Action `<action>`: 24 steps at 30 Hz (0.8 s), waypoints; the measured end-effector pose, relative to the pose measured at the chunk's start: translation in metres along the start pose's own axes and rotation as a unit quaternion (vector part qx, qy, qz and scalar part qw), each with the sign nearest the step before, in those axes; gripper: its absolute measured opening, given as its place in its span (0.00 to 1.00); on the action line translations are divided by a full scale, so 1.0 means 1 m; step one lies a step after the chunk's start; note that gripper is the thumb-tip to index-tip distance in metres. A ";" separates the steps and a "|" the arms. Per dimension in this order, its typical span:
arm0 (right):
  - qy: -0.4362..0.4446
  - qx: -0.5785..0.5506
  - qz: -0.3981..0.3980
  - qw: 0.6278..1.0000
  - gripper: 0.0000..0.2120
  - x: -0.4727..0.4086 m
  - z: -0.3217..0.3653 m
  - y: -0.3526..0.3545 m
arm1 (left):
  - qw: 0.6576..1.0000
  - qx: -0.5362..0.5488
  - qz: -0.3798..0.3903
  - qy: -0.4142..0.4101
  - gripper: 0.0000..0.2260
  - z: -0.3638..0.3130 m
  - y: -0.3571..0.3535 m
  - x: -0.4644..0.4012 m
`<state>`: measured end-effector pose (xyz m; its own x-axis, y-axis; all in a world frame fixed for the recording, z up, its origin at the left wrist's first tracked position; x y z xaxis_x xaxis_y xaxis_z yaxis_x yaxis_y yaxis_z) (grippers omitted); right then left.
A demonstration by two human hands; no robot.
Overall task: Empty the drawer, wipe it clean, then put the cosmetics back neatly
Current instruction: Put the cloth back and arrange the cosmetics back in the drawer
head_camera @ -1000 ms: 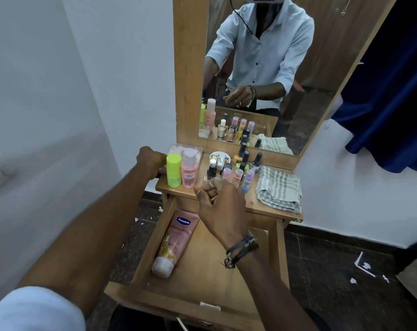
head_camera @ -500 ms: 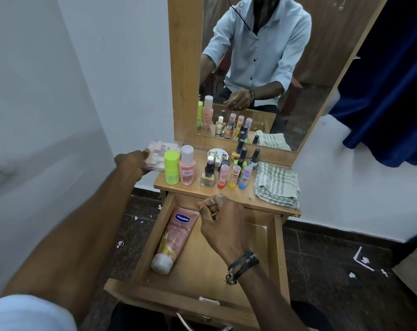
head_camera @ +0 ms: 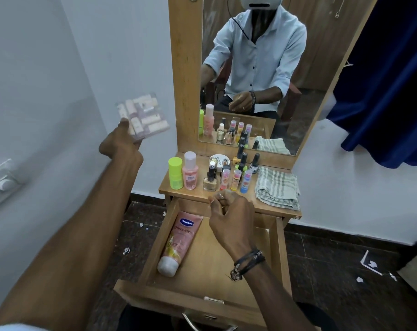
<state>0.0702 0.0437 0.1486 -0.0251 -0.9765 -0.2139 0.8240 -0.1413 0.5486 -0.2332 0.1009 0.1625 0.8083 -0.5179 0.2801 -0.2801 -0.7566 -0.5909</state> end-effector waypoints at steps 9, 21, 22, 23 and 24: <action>-0.002 -0.194 -0.115 0.974 0.03 -0.008 0.024 0.082 | 0.987 -0.005 0.160 -0.005 0.05 -0.014 -0.040 0.124; -0.128 -0.090 0.182 0.971 0.13 0.038 -0.049 0.117 | 0.881 -0.250 0.347 0.203 0.04 0.109 0.049 0.230; -0.154 -0.052 0.209 0.964 0.14 0.042 -0.063 0.109 | 0.859 -0.294 0.360 0.215 0.03 0.118 0.058 0.229; -0.179 -0.020 0.229 0.957 0.14 0.045 -0.079 0.100 | 0.837 -0.337 0.369 0.222 0.04 0.128 0.066 0.225; -0.198 0.002 0.240 0.950 0.14 0.046 -0.094 0.091 | 0.816 -0.377 0.375 0.225 0.06 0.137 0.072 0.222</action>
<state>0.1973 0.0014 0.1131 0.1429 -0.9130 0.3820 0.7924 0.3368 0.5087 -0.0030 -0.0145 0.0787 0.0372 -0.9143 0.4034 -0.9851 -0.1014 -0.1389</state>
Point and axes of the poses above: each hand's wrist, its own x-axis away from the middle knuckle, its own y-axis out of the back of the hand, z = x × y, the point moved 9 cm from there along -x, towards the middle knuckle, and after that the axes turned 4 degrees about -y, right-handed, at the moved point
